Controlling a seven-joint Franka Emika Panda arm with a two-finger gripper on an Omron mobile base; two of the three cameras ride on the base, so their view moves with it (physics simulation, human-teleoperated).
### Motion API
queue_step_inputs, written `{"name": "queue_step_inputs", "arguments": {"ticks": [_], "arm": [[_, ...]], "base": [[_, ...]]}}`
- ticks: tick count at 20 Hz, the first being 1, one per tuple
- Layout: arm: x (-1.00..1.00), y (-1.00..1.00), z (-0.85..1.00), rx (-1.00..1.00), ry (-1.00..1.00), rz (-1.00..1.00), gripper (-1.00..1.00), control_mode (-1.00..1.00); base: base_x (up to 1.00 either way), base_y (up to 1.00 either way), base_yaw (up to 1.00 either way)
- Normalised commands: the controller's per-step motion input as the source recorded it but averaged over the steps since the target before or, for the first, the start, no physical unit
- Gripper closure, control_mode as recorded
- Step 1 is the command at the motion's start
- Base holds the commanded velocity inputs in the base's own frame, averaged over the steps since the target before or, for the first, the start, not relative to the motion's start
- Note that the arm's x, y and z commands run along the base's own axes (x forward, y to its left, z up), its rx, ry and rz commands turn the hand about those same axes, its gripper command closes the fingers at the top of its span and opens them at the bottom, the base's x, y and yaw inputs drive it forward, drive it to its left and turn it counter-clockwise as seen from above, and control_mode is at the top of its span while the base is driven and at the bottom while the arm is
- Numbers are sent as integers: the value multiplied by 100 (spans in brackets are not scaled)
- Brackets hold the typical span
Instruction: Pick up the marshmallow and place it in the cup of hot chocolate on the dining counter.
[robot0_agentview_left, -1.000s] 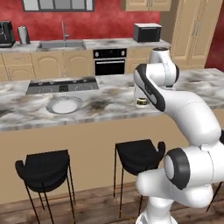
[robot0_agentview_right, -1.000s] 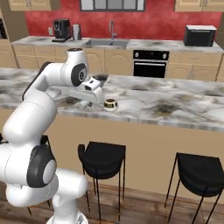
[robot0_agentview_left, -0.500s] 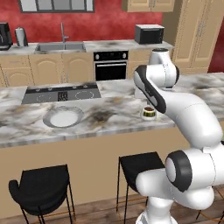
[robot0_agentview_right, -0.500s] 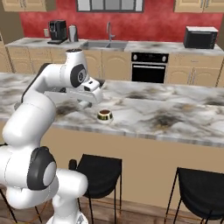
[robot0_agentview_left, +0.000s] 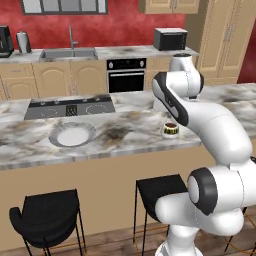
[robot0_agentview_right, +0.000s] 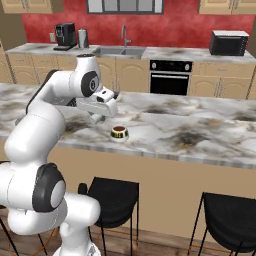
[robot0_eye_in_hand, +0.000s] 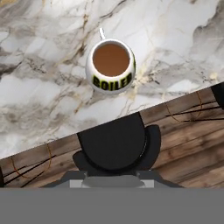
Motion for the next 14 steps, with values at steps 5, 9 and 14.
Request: {"name": "queue_step_inputs", "arguments": {"ticks": [5, 9, 14], "arm": [[0, 0, 0, 0, 0, 0, 100, 100], [30, -1, 0, 0, 1, 0, 100, -100], [78, -13, 0, 1, 8, 4, 100, -100]], "base": [[3, -5, 0], [0, 0, 0], [0, 0, 0]]}}
